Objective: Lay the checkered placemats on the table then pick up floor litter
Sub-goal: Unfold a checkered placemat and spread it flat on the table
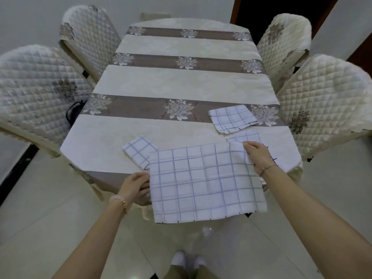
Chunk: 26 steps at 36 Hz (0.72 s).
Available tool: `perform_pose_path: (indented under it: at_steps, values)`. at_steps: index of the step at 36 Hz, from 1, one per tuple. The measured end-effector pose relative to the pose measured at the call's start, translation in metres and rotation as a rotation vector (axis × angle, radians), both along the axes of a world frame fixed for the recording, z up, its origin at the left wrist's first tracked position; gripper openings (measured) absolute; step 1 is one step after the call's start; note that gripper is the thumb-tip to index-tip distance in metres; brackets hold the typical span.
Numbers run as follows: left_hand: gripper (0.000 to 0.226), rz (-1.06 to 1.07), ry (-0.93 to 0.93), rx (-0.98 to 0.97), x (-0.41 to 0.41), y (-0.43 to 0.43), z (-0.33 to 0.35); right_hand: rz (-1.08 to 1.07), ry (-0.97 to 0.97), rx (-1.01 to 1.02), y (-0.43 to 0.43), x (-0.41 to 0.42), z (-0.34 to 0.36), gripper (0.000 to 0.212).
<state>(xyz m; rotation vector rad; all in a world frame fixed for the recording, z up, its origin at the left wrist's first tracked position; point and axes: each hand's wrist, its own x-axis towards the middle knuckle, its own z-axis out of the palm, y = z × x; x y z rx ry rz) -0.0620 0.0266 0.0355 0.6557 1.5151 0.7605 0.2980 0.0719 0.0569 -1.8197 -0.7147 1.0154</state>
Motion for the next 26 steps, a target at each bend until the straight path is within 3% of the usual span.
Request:
perform_pose_path:
  at_steps: [3, 10, 14, 16, 18, 22, 24, 26]
  values:
    - [0.014, -0.017, -0.050, -0.021, 0.002, -0.020, 0.002, -0.045, -0.008, -0.012, 0.002, 0.004, 0.000, 0.027]
    - [0.014, -0.224, 0.038, -0.109, 0.017, -0.062, -0.010, -0.073, -0.019, -0.056, 0.000, 0.012, -0.006, 0.029]
    - [0.026, -0.256, -0.020, -0.136, 0.025, -0.075, -0.014, -0.040, -0.070, -0.051, -0.005, 0.014, -0.005, 0.031]
    - [0.029, -0.215, -0.078, -0.125, 0.027, -0.078, -0.012, 0.007, -0.196, -0.050, -0.012, 0.014, -0.004, 0.035]
    - [0.030, -0.164, -0.131, -0.108, 0.028, -0.080, -0.010, 0.087, -0.439, -0.042, -0.023, 0.009, -0.001, 0.040]
    - [0.029, -0.105, -0.194, -0.064, 0.031, -0.084, -0.008, 0.281, -0.738, 0.120, -0.052, -0.019, 0.004, 0.038]
    - [0.029, -0.096, -0.193, -0.030, 0.033, -0.086, -0.006, 0.385, -0.683, 0.133, -0.069, -0.039, 0.006, 0.035]
    - [0.028, -0.085, -0.190, 0.005, 0.036, -0.087, -0.004, 0.504, -0.499, 0.052, -0.086, -0.063, 0.010, 0.029]
